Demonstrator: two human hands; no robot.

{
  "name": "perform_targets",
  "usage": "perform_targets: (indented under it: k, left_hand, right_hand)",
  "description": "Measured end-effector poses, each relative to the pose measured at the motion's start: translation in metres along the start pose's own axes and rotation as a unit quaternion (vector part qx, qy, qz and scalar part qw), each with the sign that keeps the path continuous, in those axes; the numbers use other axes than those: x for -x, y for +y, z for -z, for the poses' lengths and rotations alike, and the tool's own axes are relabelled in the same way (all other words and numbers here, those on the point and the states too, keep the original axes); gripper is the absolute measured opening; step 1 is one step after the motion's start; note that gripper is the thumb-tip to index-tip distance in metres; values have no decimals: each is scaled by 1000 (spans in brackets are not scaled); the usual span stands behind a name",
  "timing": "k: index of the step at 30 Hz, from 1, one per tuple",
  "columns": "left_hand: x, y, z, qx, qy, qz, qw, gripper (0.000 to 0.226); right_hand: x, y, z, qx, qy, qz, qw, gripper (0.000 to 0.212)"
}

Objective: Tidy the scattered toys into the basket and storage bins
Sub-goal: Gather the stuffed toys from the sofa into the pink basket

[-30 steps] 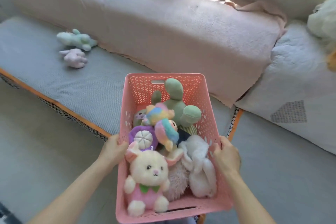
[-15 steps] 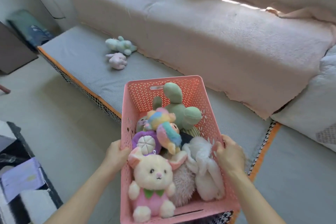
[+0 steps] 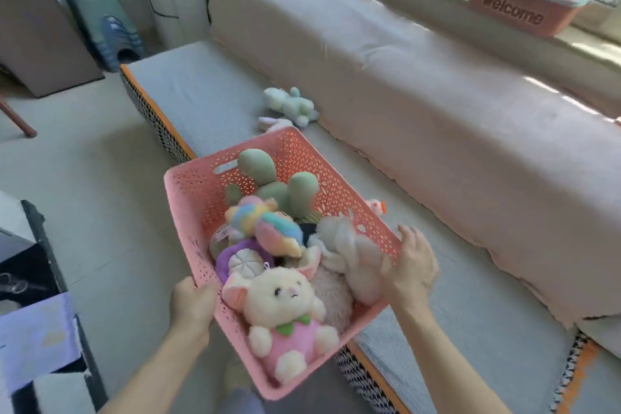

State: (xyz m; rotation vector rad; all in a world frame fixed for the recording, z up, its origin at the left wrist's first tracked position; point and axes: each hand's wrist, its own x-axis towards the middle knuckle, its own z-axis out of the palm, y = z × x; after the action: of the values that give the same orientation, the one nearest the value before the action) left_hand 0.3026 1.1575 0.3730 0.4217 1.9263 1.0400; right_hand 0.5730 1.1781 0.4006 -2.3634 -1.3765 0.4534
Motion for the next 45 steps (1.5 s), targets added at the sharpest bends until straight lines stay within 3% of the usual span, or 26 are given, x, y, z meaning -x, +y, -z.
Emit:
perform_targets:
  k: [2,4,5,7,10,14,16,19,30,34,36,39,43,45]
  left_hand:
    - [-30,14,6,15,27,18,999,13]
    - [-62,34,11,32,45,23,998,4]
    - [-77,46,13,38,56,24,997,4]
    - [-99,64,16,34,84,19,996,10]
    - [-134,91,20,32,93,17,995,8]
    - [-175,119,24,116,4,83,990,5]
    - [-207,134,32,151,-60,152,975,12]
    - [-258,154,41,183,-115,193,957,19]
    - [-424,251,14,255,-140,208,934,23]
    - [-469,294,-14,279,-186,223,916,38]
    - [-492,312,-34,297,-177,223,911,13]
    - [-544,334,-64,297,-158,244,910,26]
    - [-601,362,-109,293,-162,261,905,28]
    - [-632,366,-132,277,-167,281,904,28]
  right_hand:
    - [18,-32,-23,-112,-15,-80,990,78]
    - [29,-73,-48,-315,-130,-192,920,88]
    - [31,-95,-63,-378,-199,-208,880,83]
    - [31,-131,-85,-418,-289,-172,844,64]
    - [16,-183,-104,-457,-265,-179,830,49]
    - [-20,-218,-117,-466,-256,-170,830,42]
    - [-44,-233,-126,-449,-264,-173,836,41]
    - [-82,-259,-143,-436,-292,-169,834,44]
    - [-248,-411,-216,-395,-302,-97,862,38]
    - [-305,-455,-238,-406,-264,-99,869,33]
    - [-333,-474,-252,-417,-229,-96,874,32]
    - [-370,-501,-276,-439,-180,-100,875,19]
    - [-417,-514,-303,-437,-114,-166,876,22]
    - [-432,-501,-317,-379,-89,-201,899,35]
